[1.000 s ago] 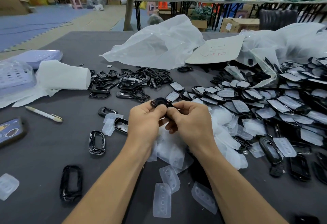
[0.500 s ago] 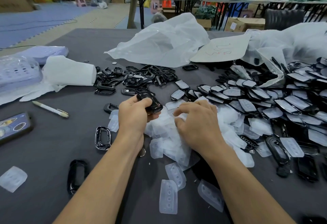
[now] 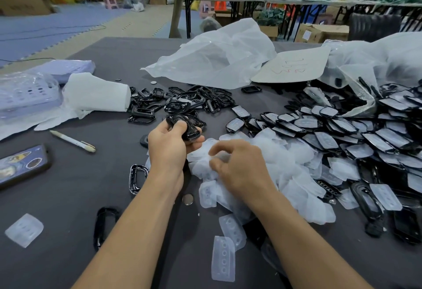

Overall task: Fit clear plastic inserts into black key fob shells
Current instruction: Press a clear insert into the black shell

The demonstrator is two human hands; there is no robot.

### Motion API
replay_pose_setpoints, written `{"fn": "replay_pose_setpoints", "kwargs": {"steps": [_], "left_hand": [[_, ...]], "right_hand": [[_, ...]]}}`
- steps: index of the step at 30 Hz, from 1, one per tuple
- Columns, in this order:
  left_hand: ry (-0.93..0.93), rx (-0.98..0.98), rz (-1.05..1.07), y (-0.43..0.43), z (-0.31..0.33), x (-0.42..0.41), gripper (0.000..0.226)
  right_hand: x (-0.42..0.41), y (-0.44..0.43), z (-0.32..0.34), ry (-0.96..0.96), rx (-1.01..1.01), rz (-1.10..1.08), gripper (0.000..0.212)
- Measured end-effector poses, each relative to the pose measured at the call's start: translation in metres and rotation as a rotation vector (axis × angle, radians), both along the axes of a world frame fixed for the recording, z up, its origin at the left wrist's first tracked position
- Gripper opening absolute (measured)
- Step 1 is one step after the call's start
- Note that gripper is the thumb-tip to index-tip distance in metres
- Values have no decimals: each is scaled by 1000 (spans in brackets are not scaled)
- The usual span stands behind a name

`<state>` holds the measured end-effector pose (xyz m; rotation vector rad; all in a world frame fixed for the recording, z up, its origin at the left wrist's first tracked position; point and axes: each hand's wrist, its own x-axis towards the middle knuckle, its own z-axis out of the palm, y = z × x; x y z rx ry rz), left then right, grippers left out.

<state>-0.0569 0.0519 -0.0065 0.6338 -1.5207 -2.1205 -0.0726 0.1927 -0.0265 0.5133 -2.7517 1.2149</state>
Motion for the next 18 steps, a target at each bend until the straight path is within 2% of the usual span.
{"fn": "replay_pose_setpoints", "kwargs": {"steps": [3,10,13,18], "left_hand": [[-7,-7,-5,0,-2,-1,17],[-33,-13,-25,1,-1,1,18],[-17,-51,-126,2,2,6,19],[-11,-142,-415,11,5,15,24]], "right_hand": [[-1,3,0,-36,-223,-62,14],[-4,5,2,-103,-454,-151,16],[-7,9,4,-107,-574,-194,19],[-6,11,3,-57,-703,-262,19]]}}
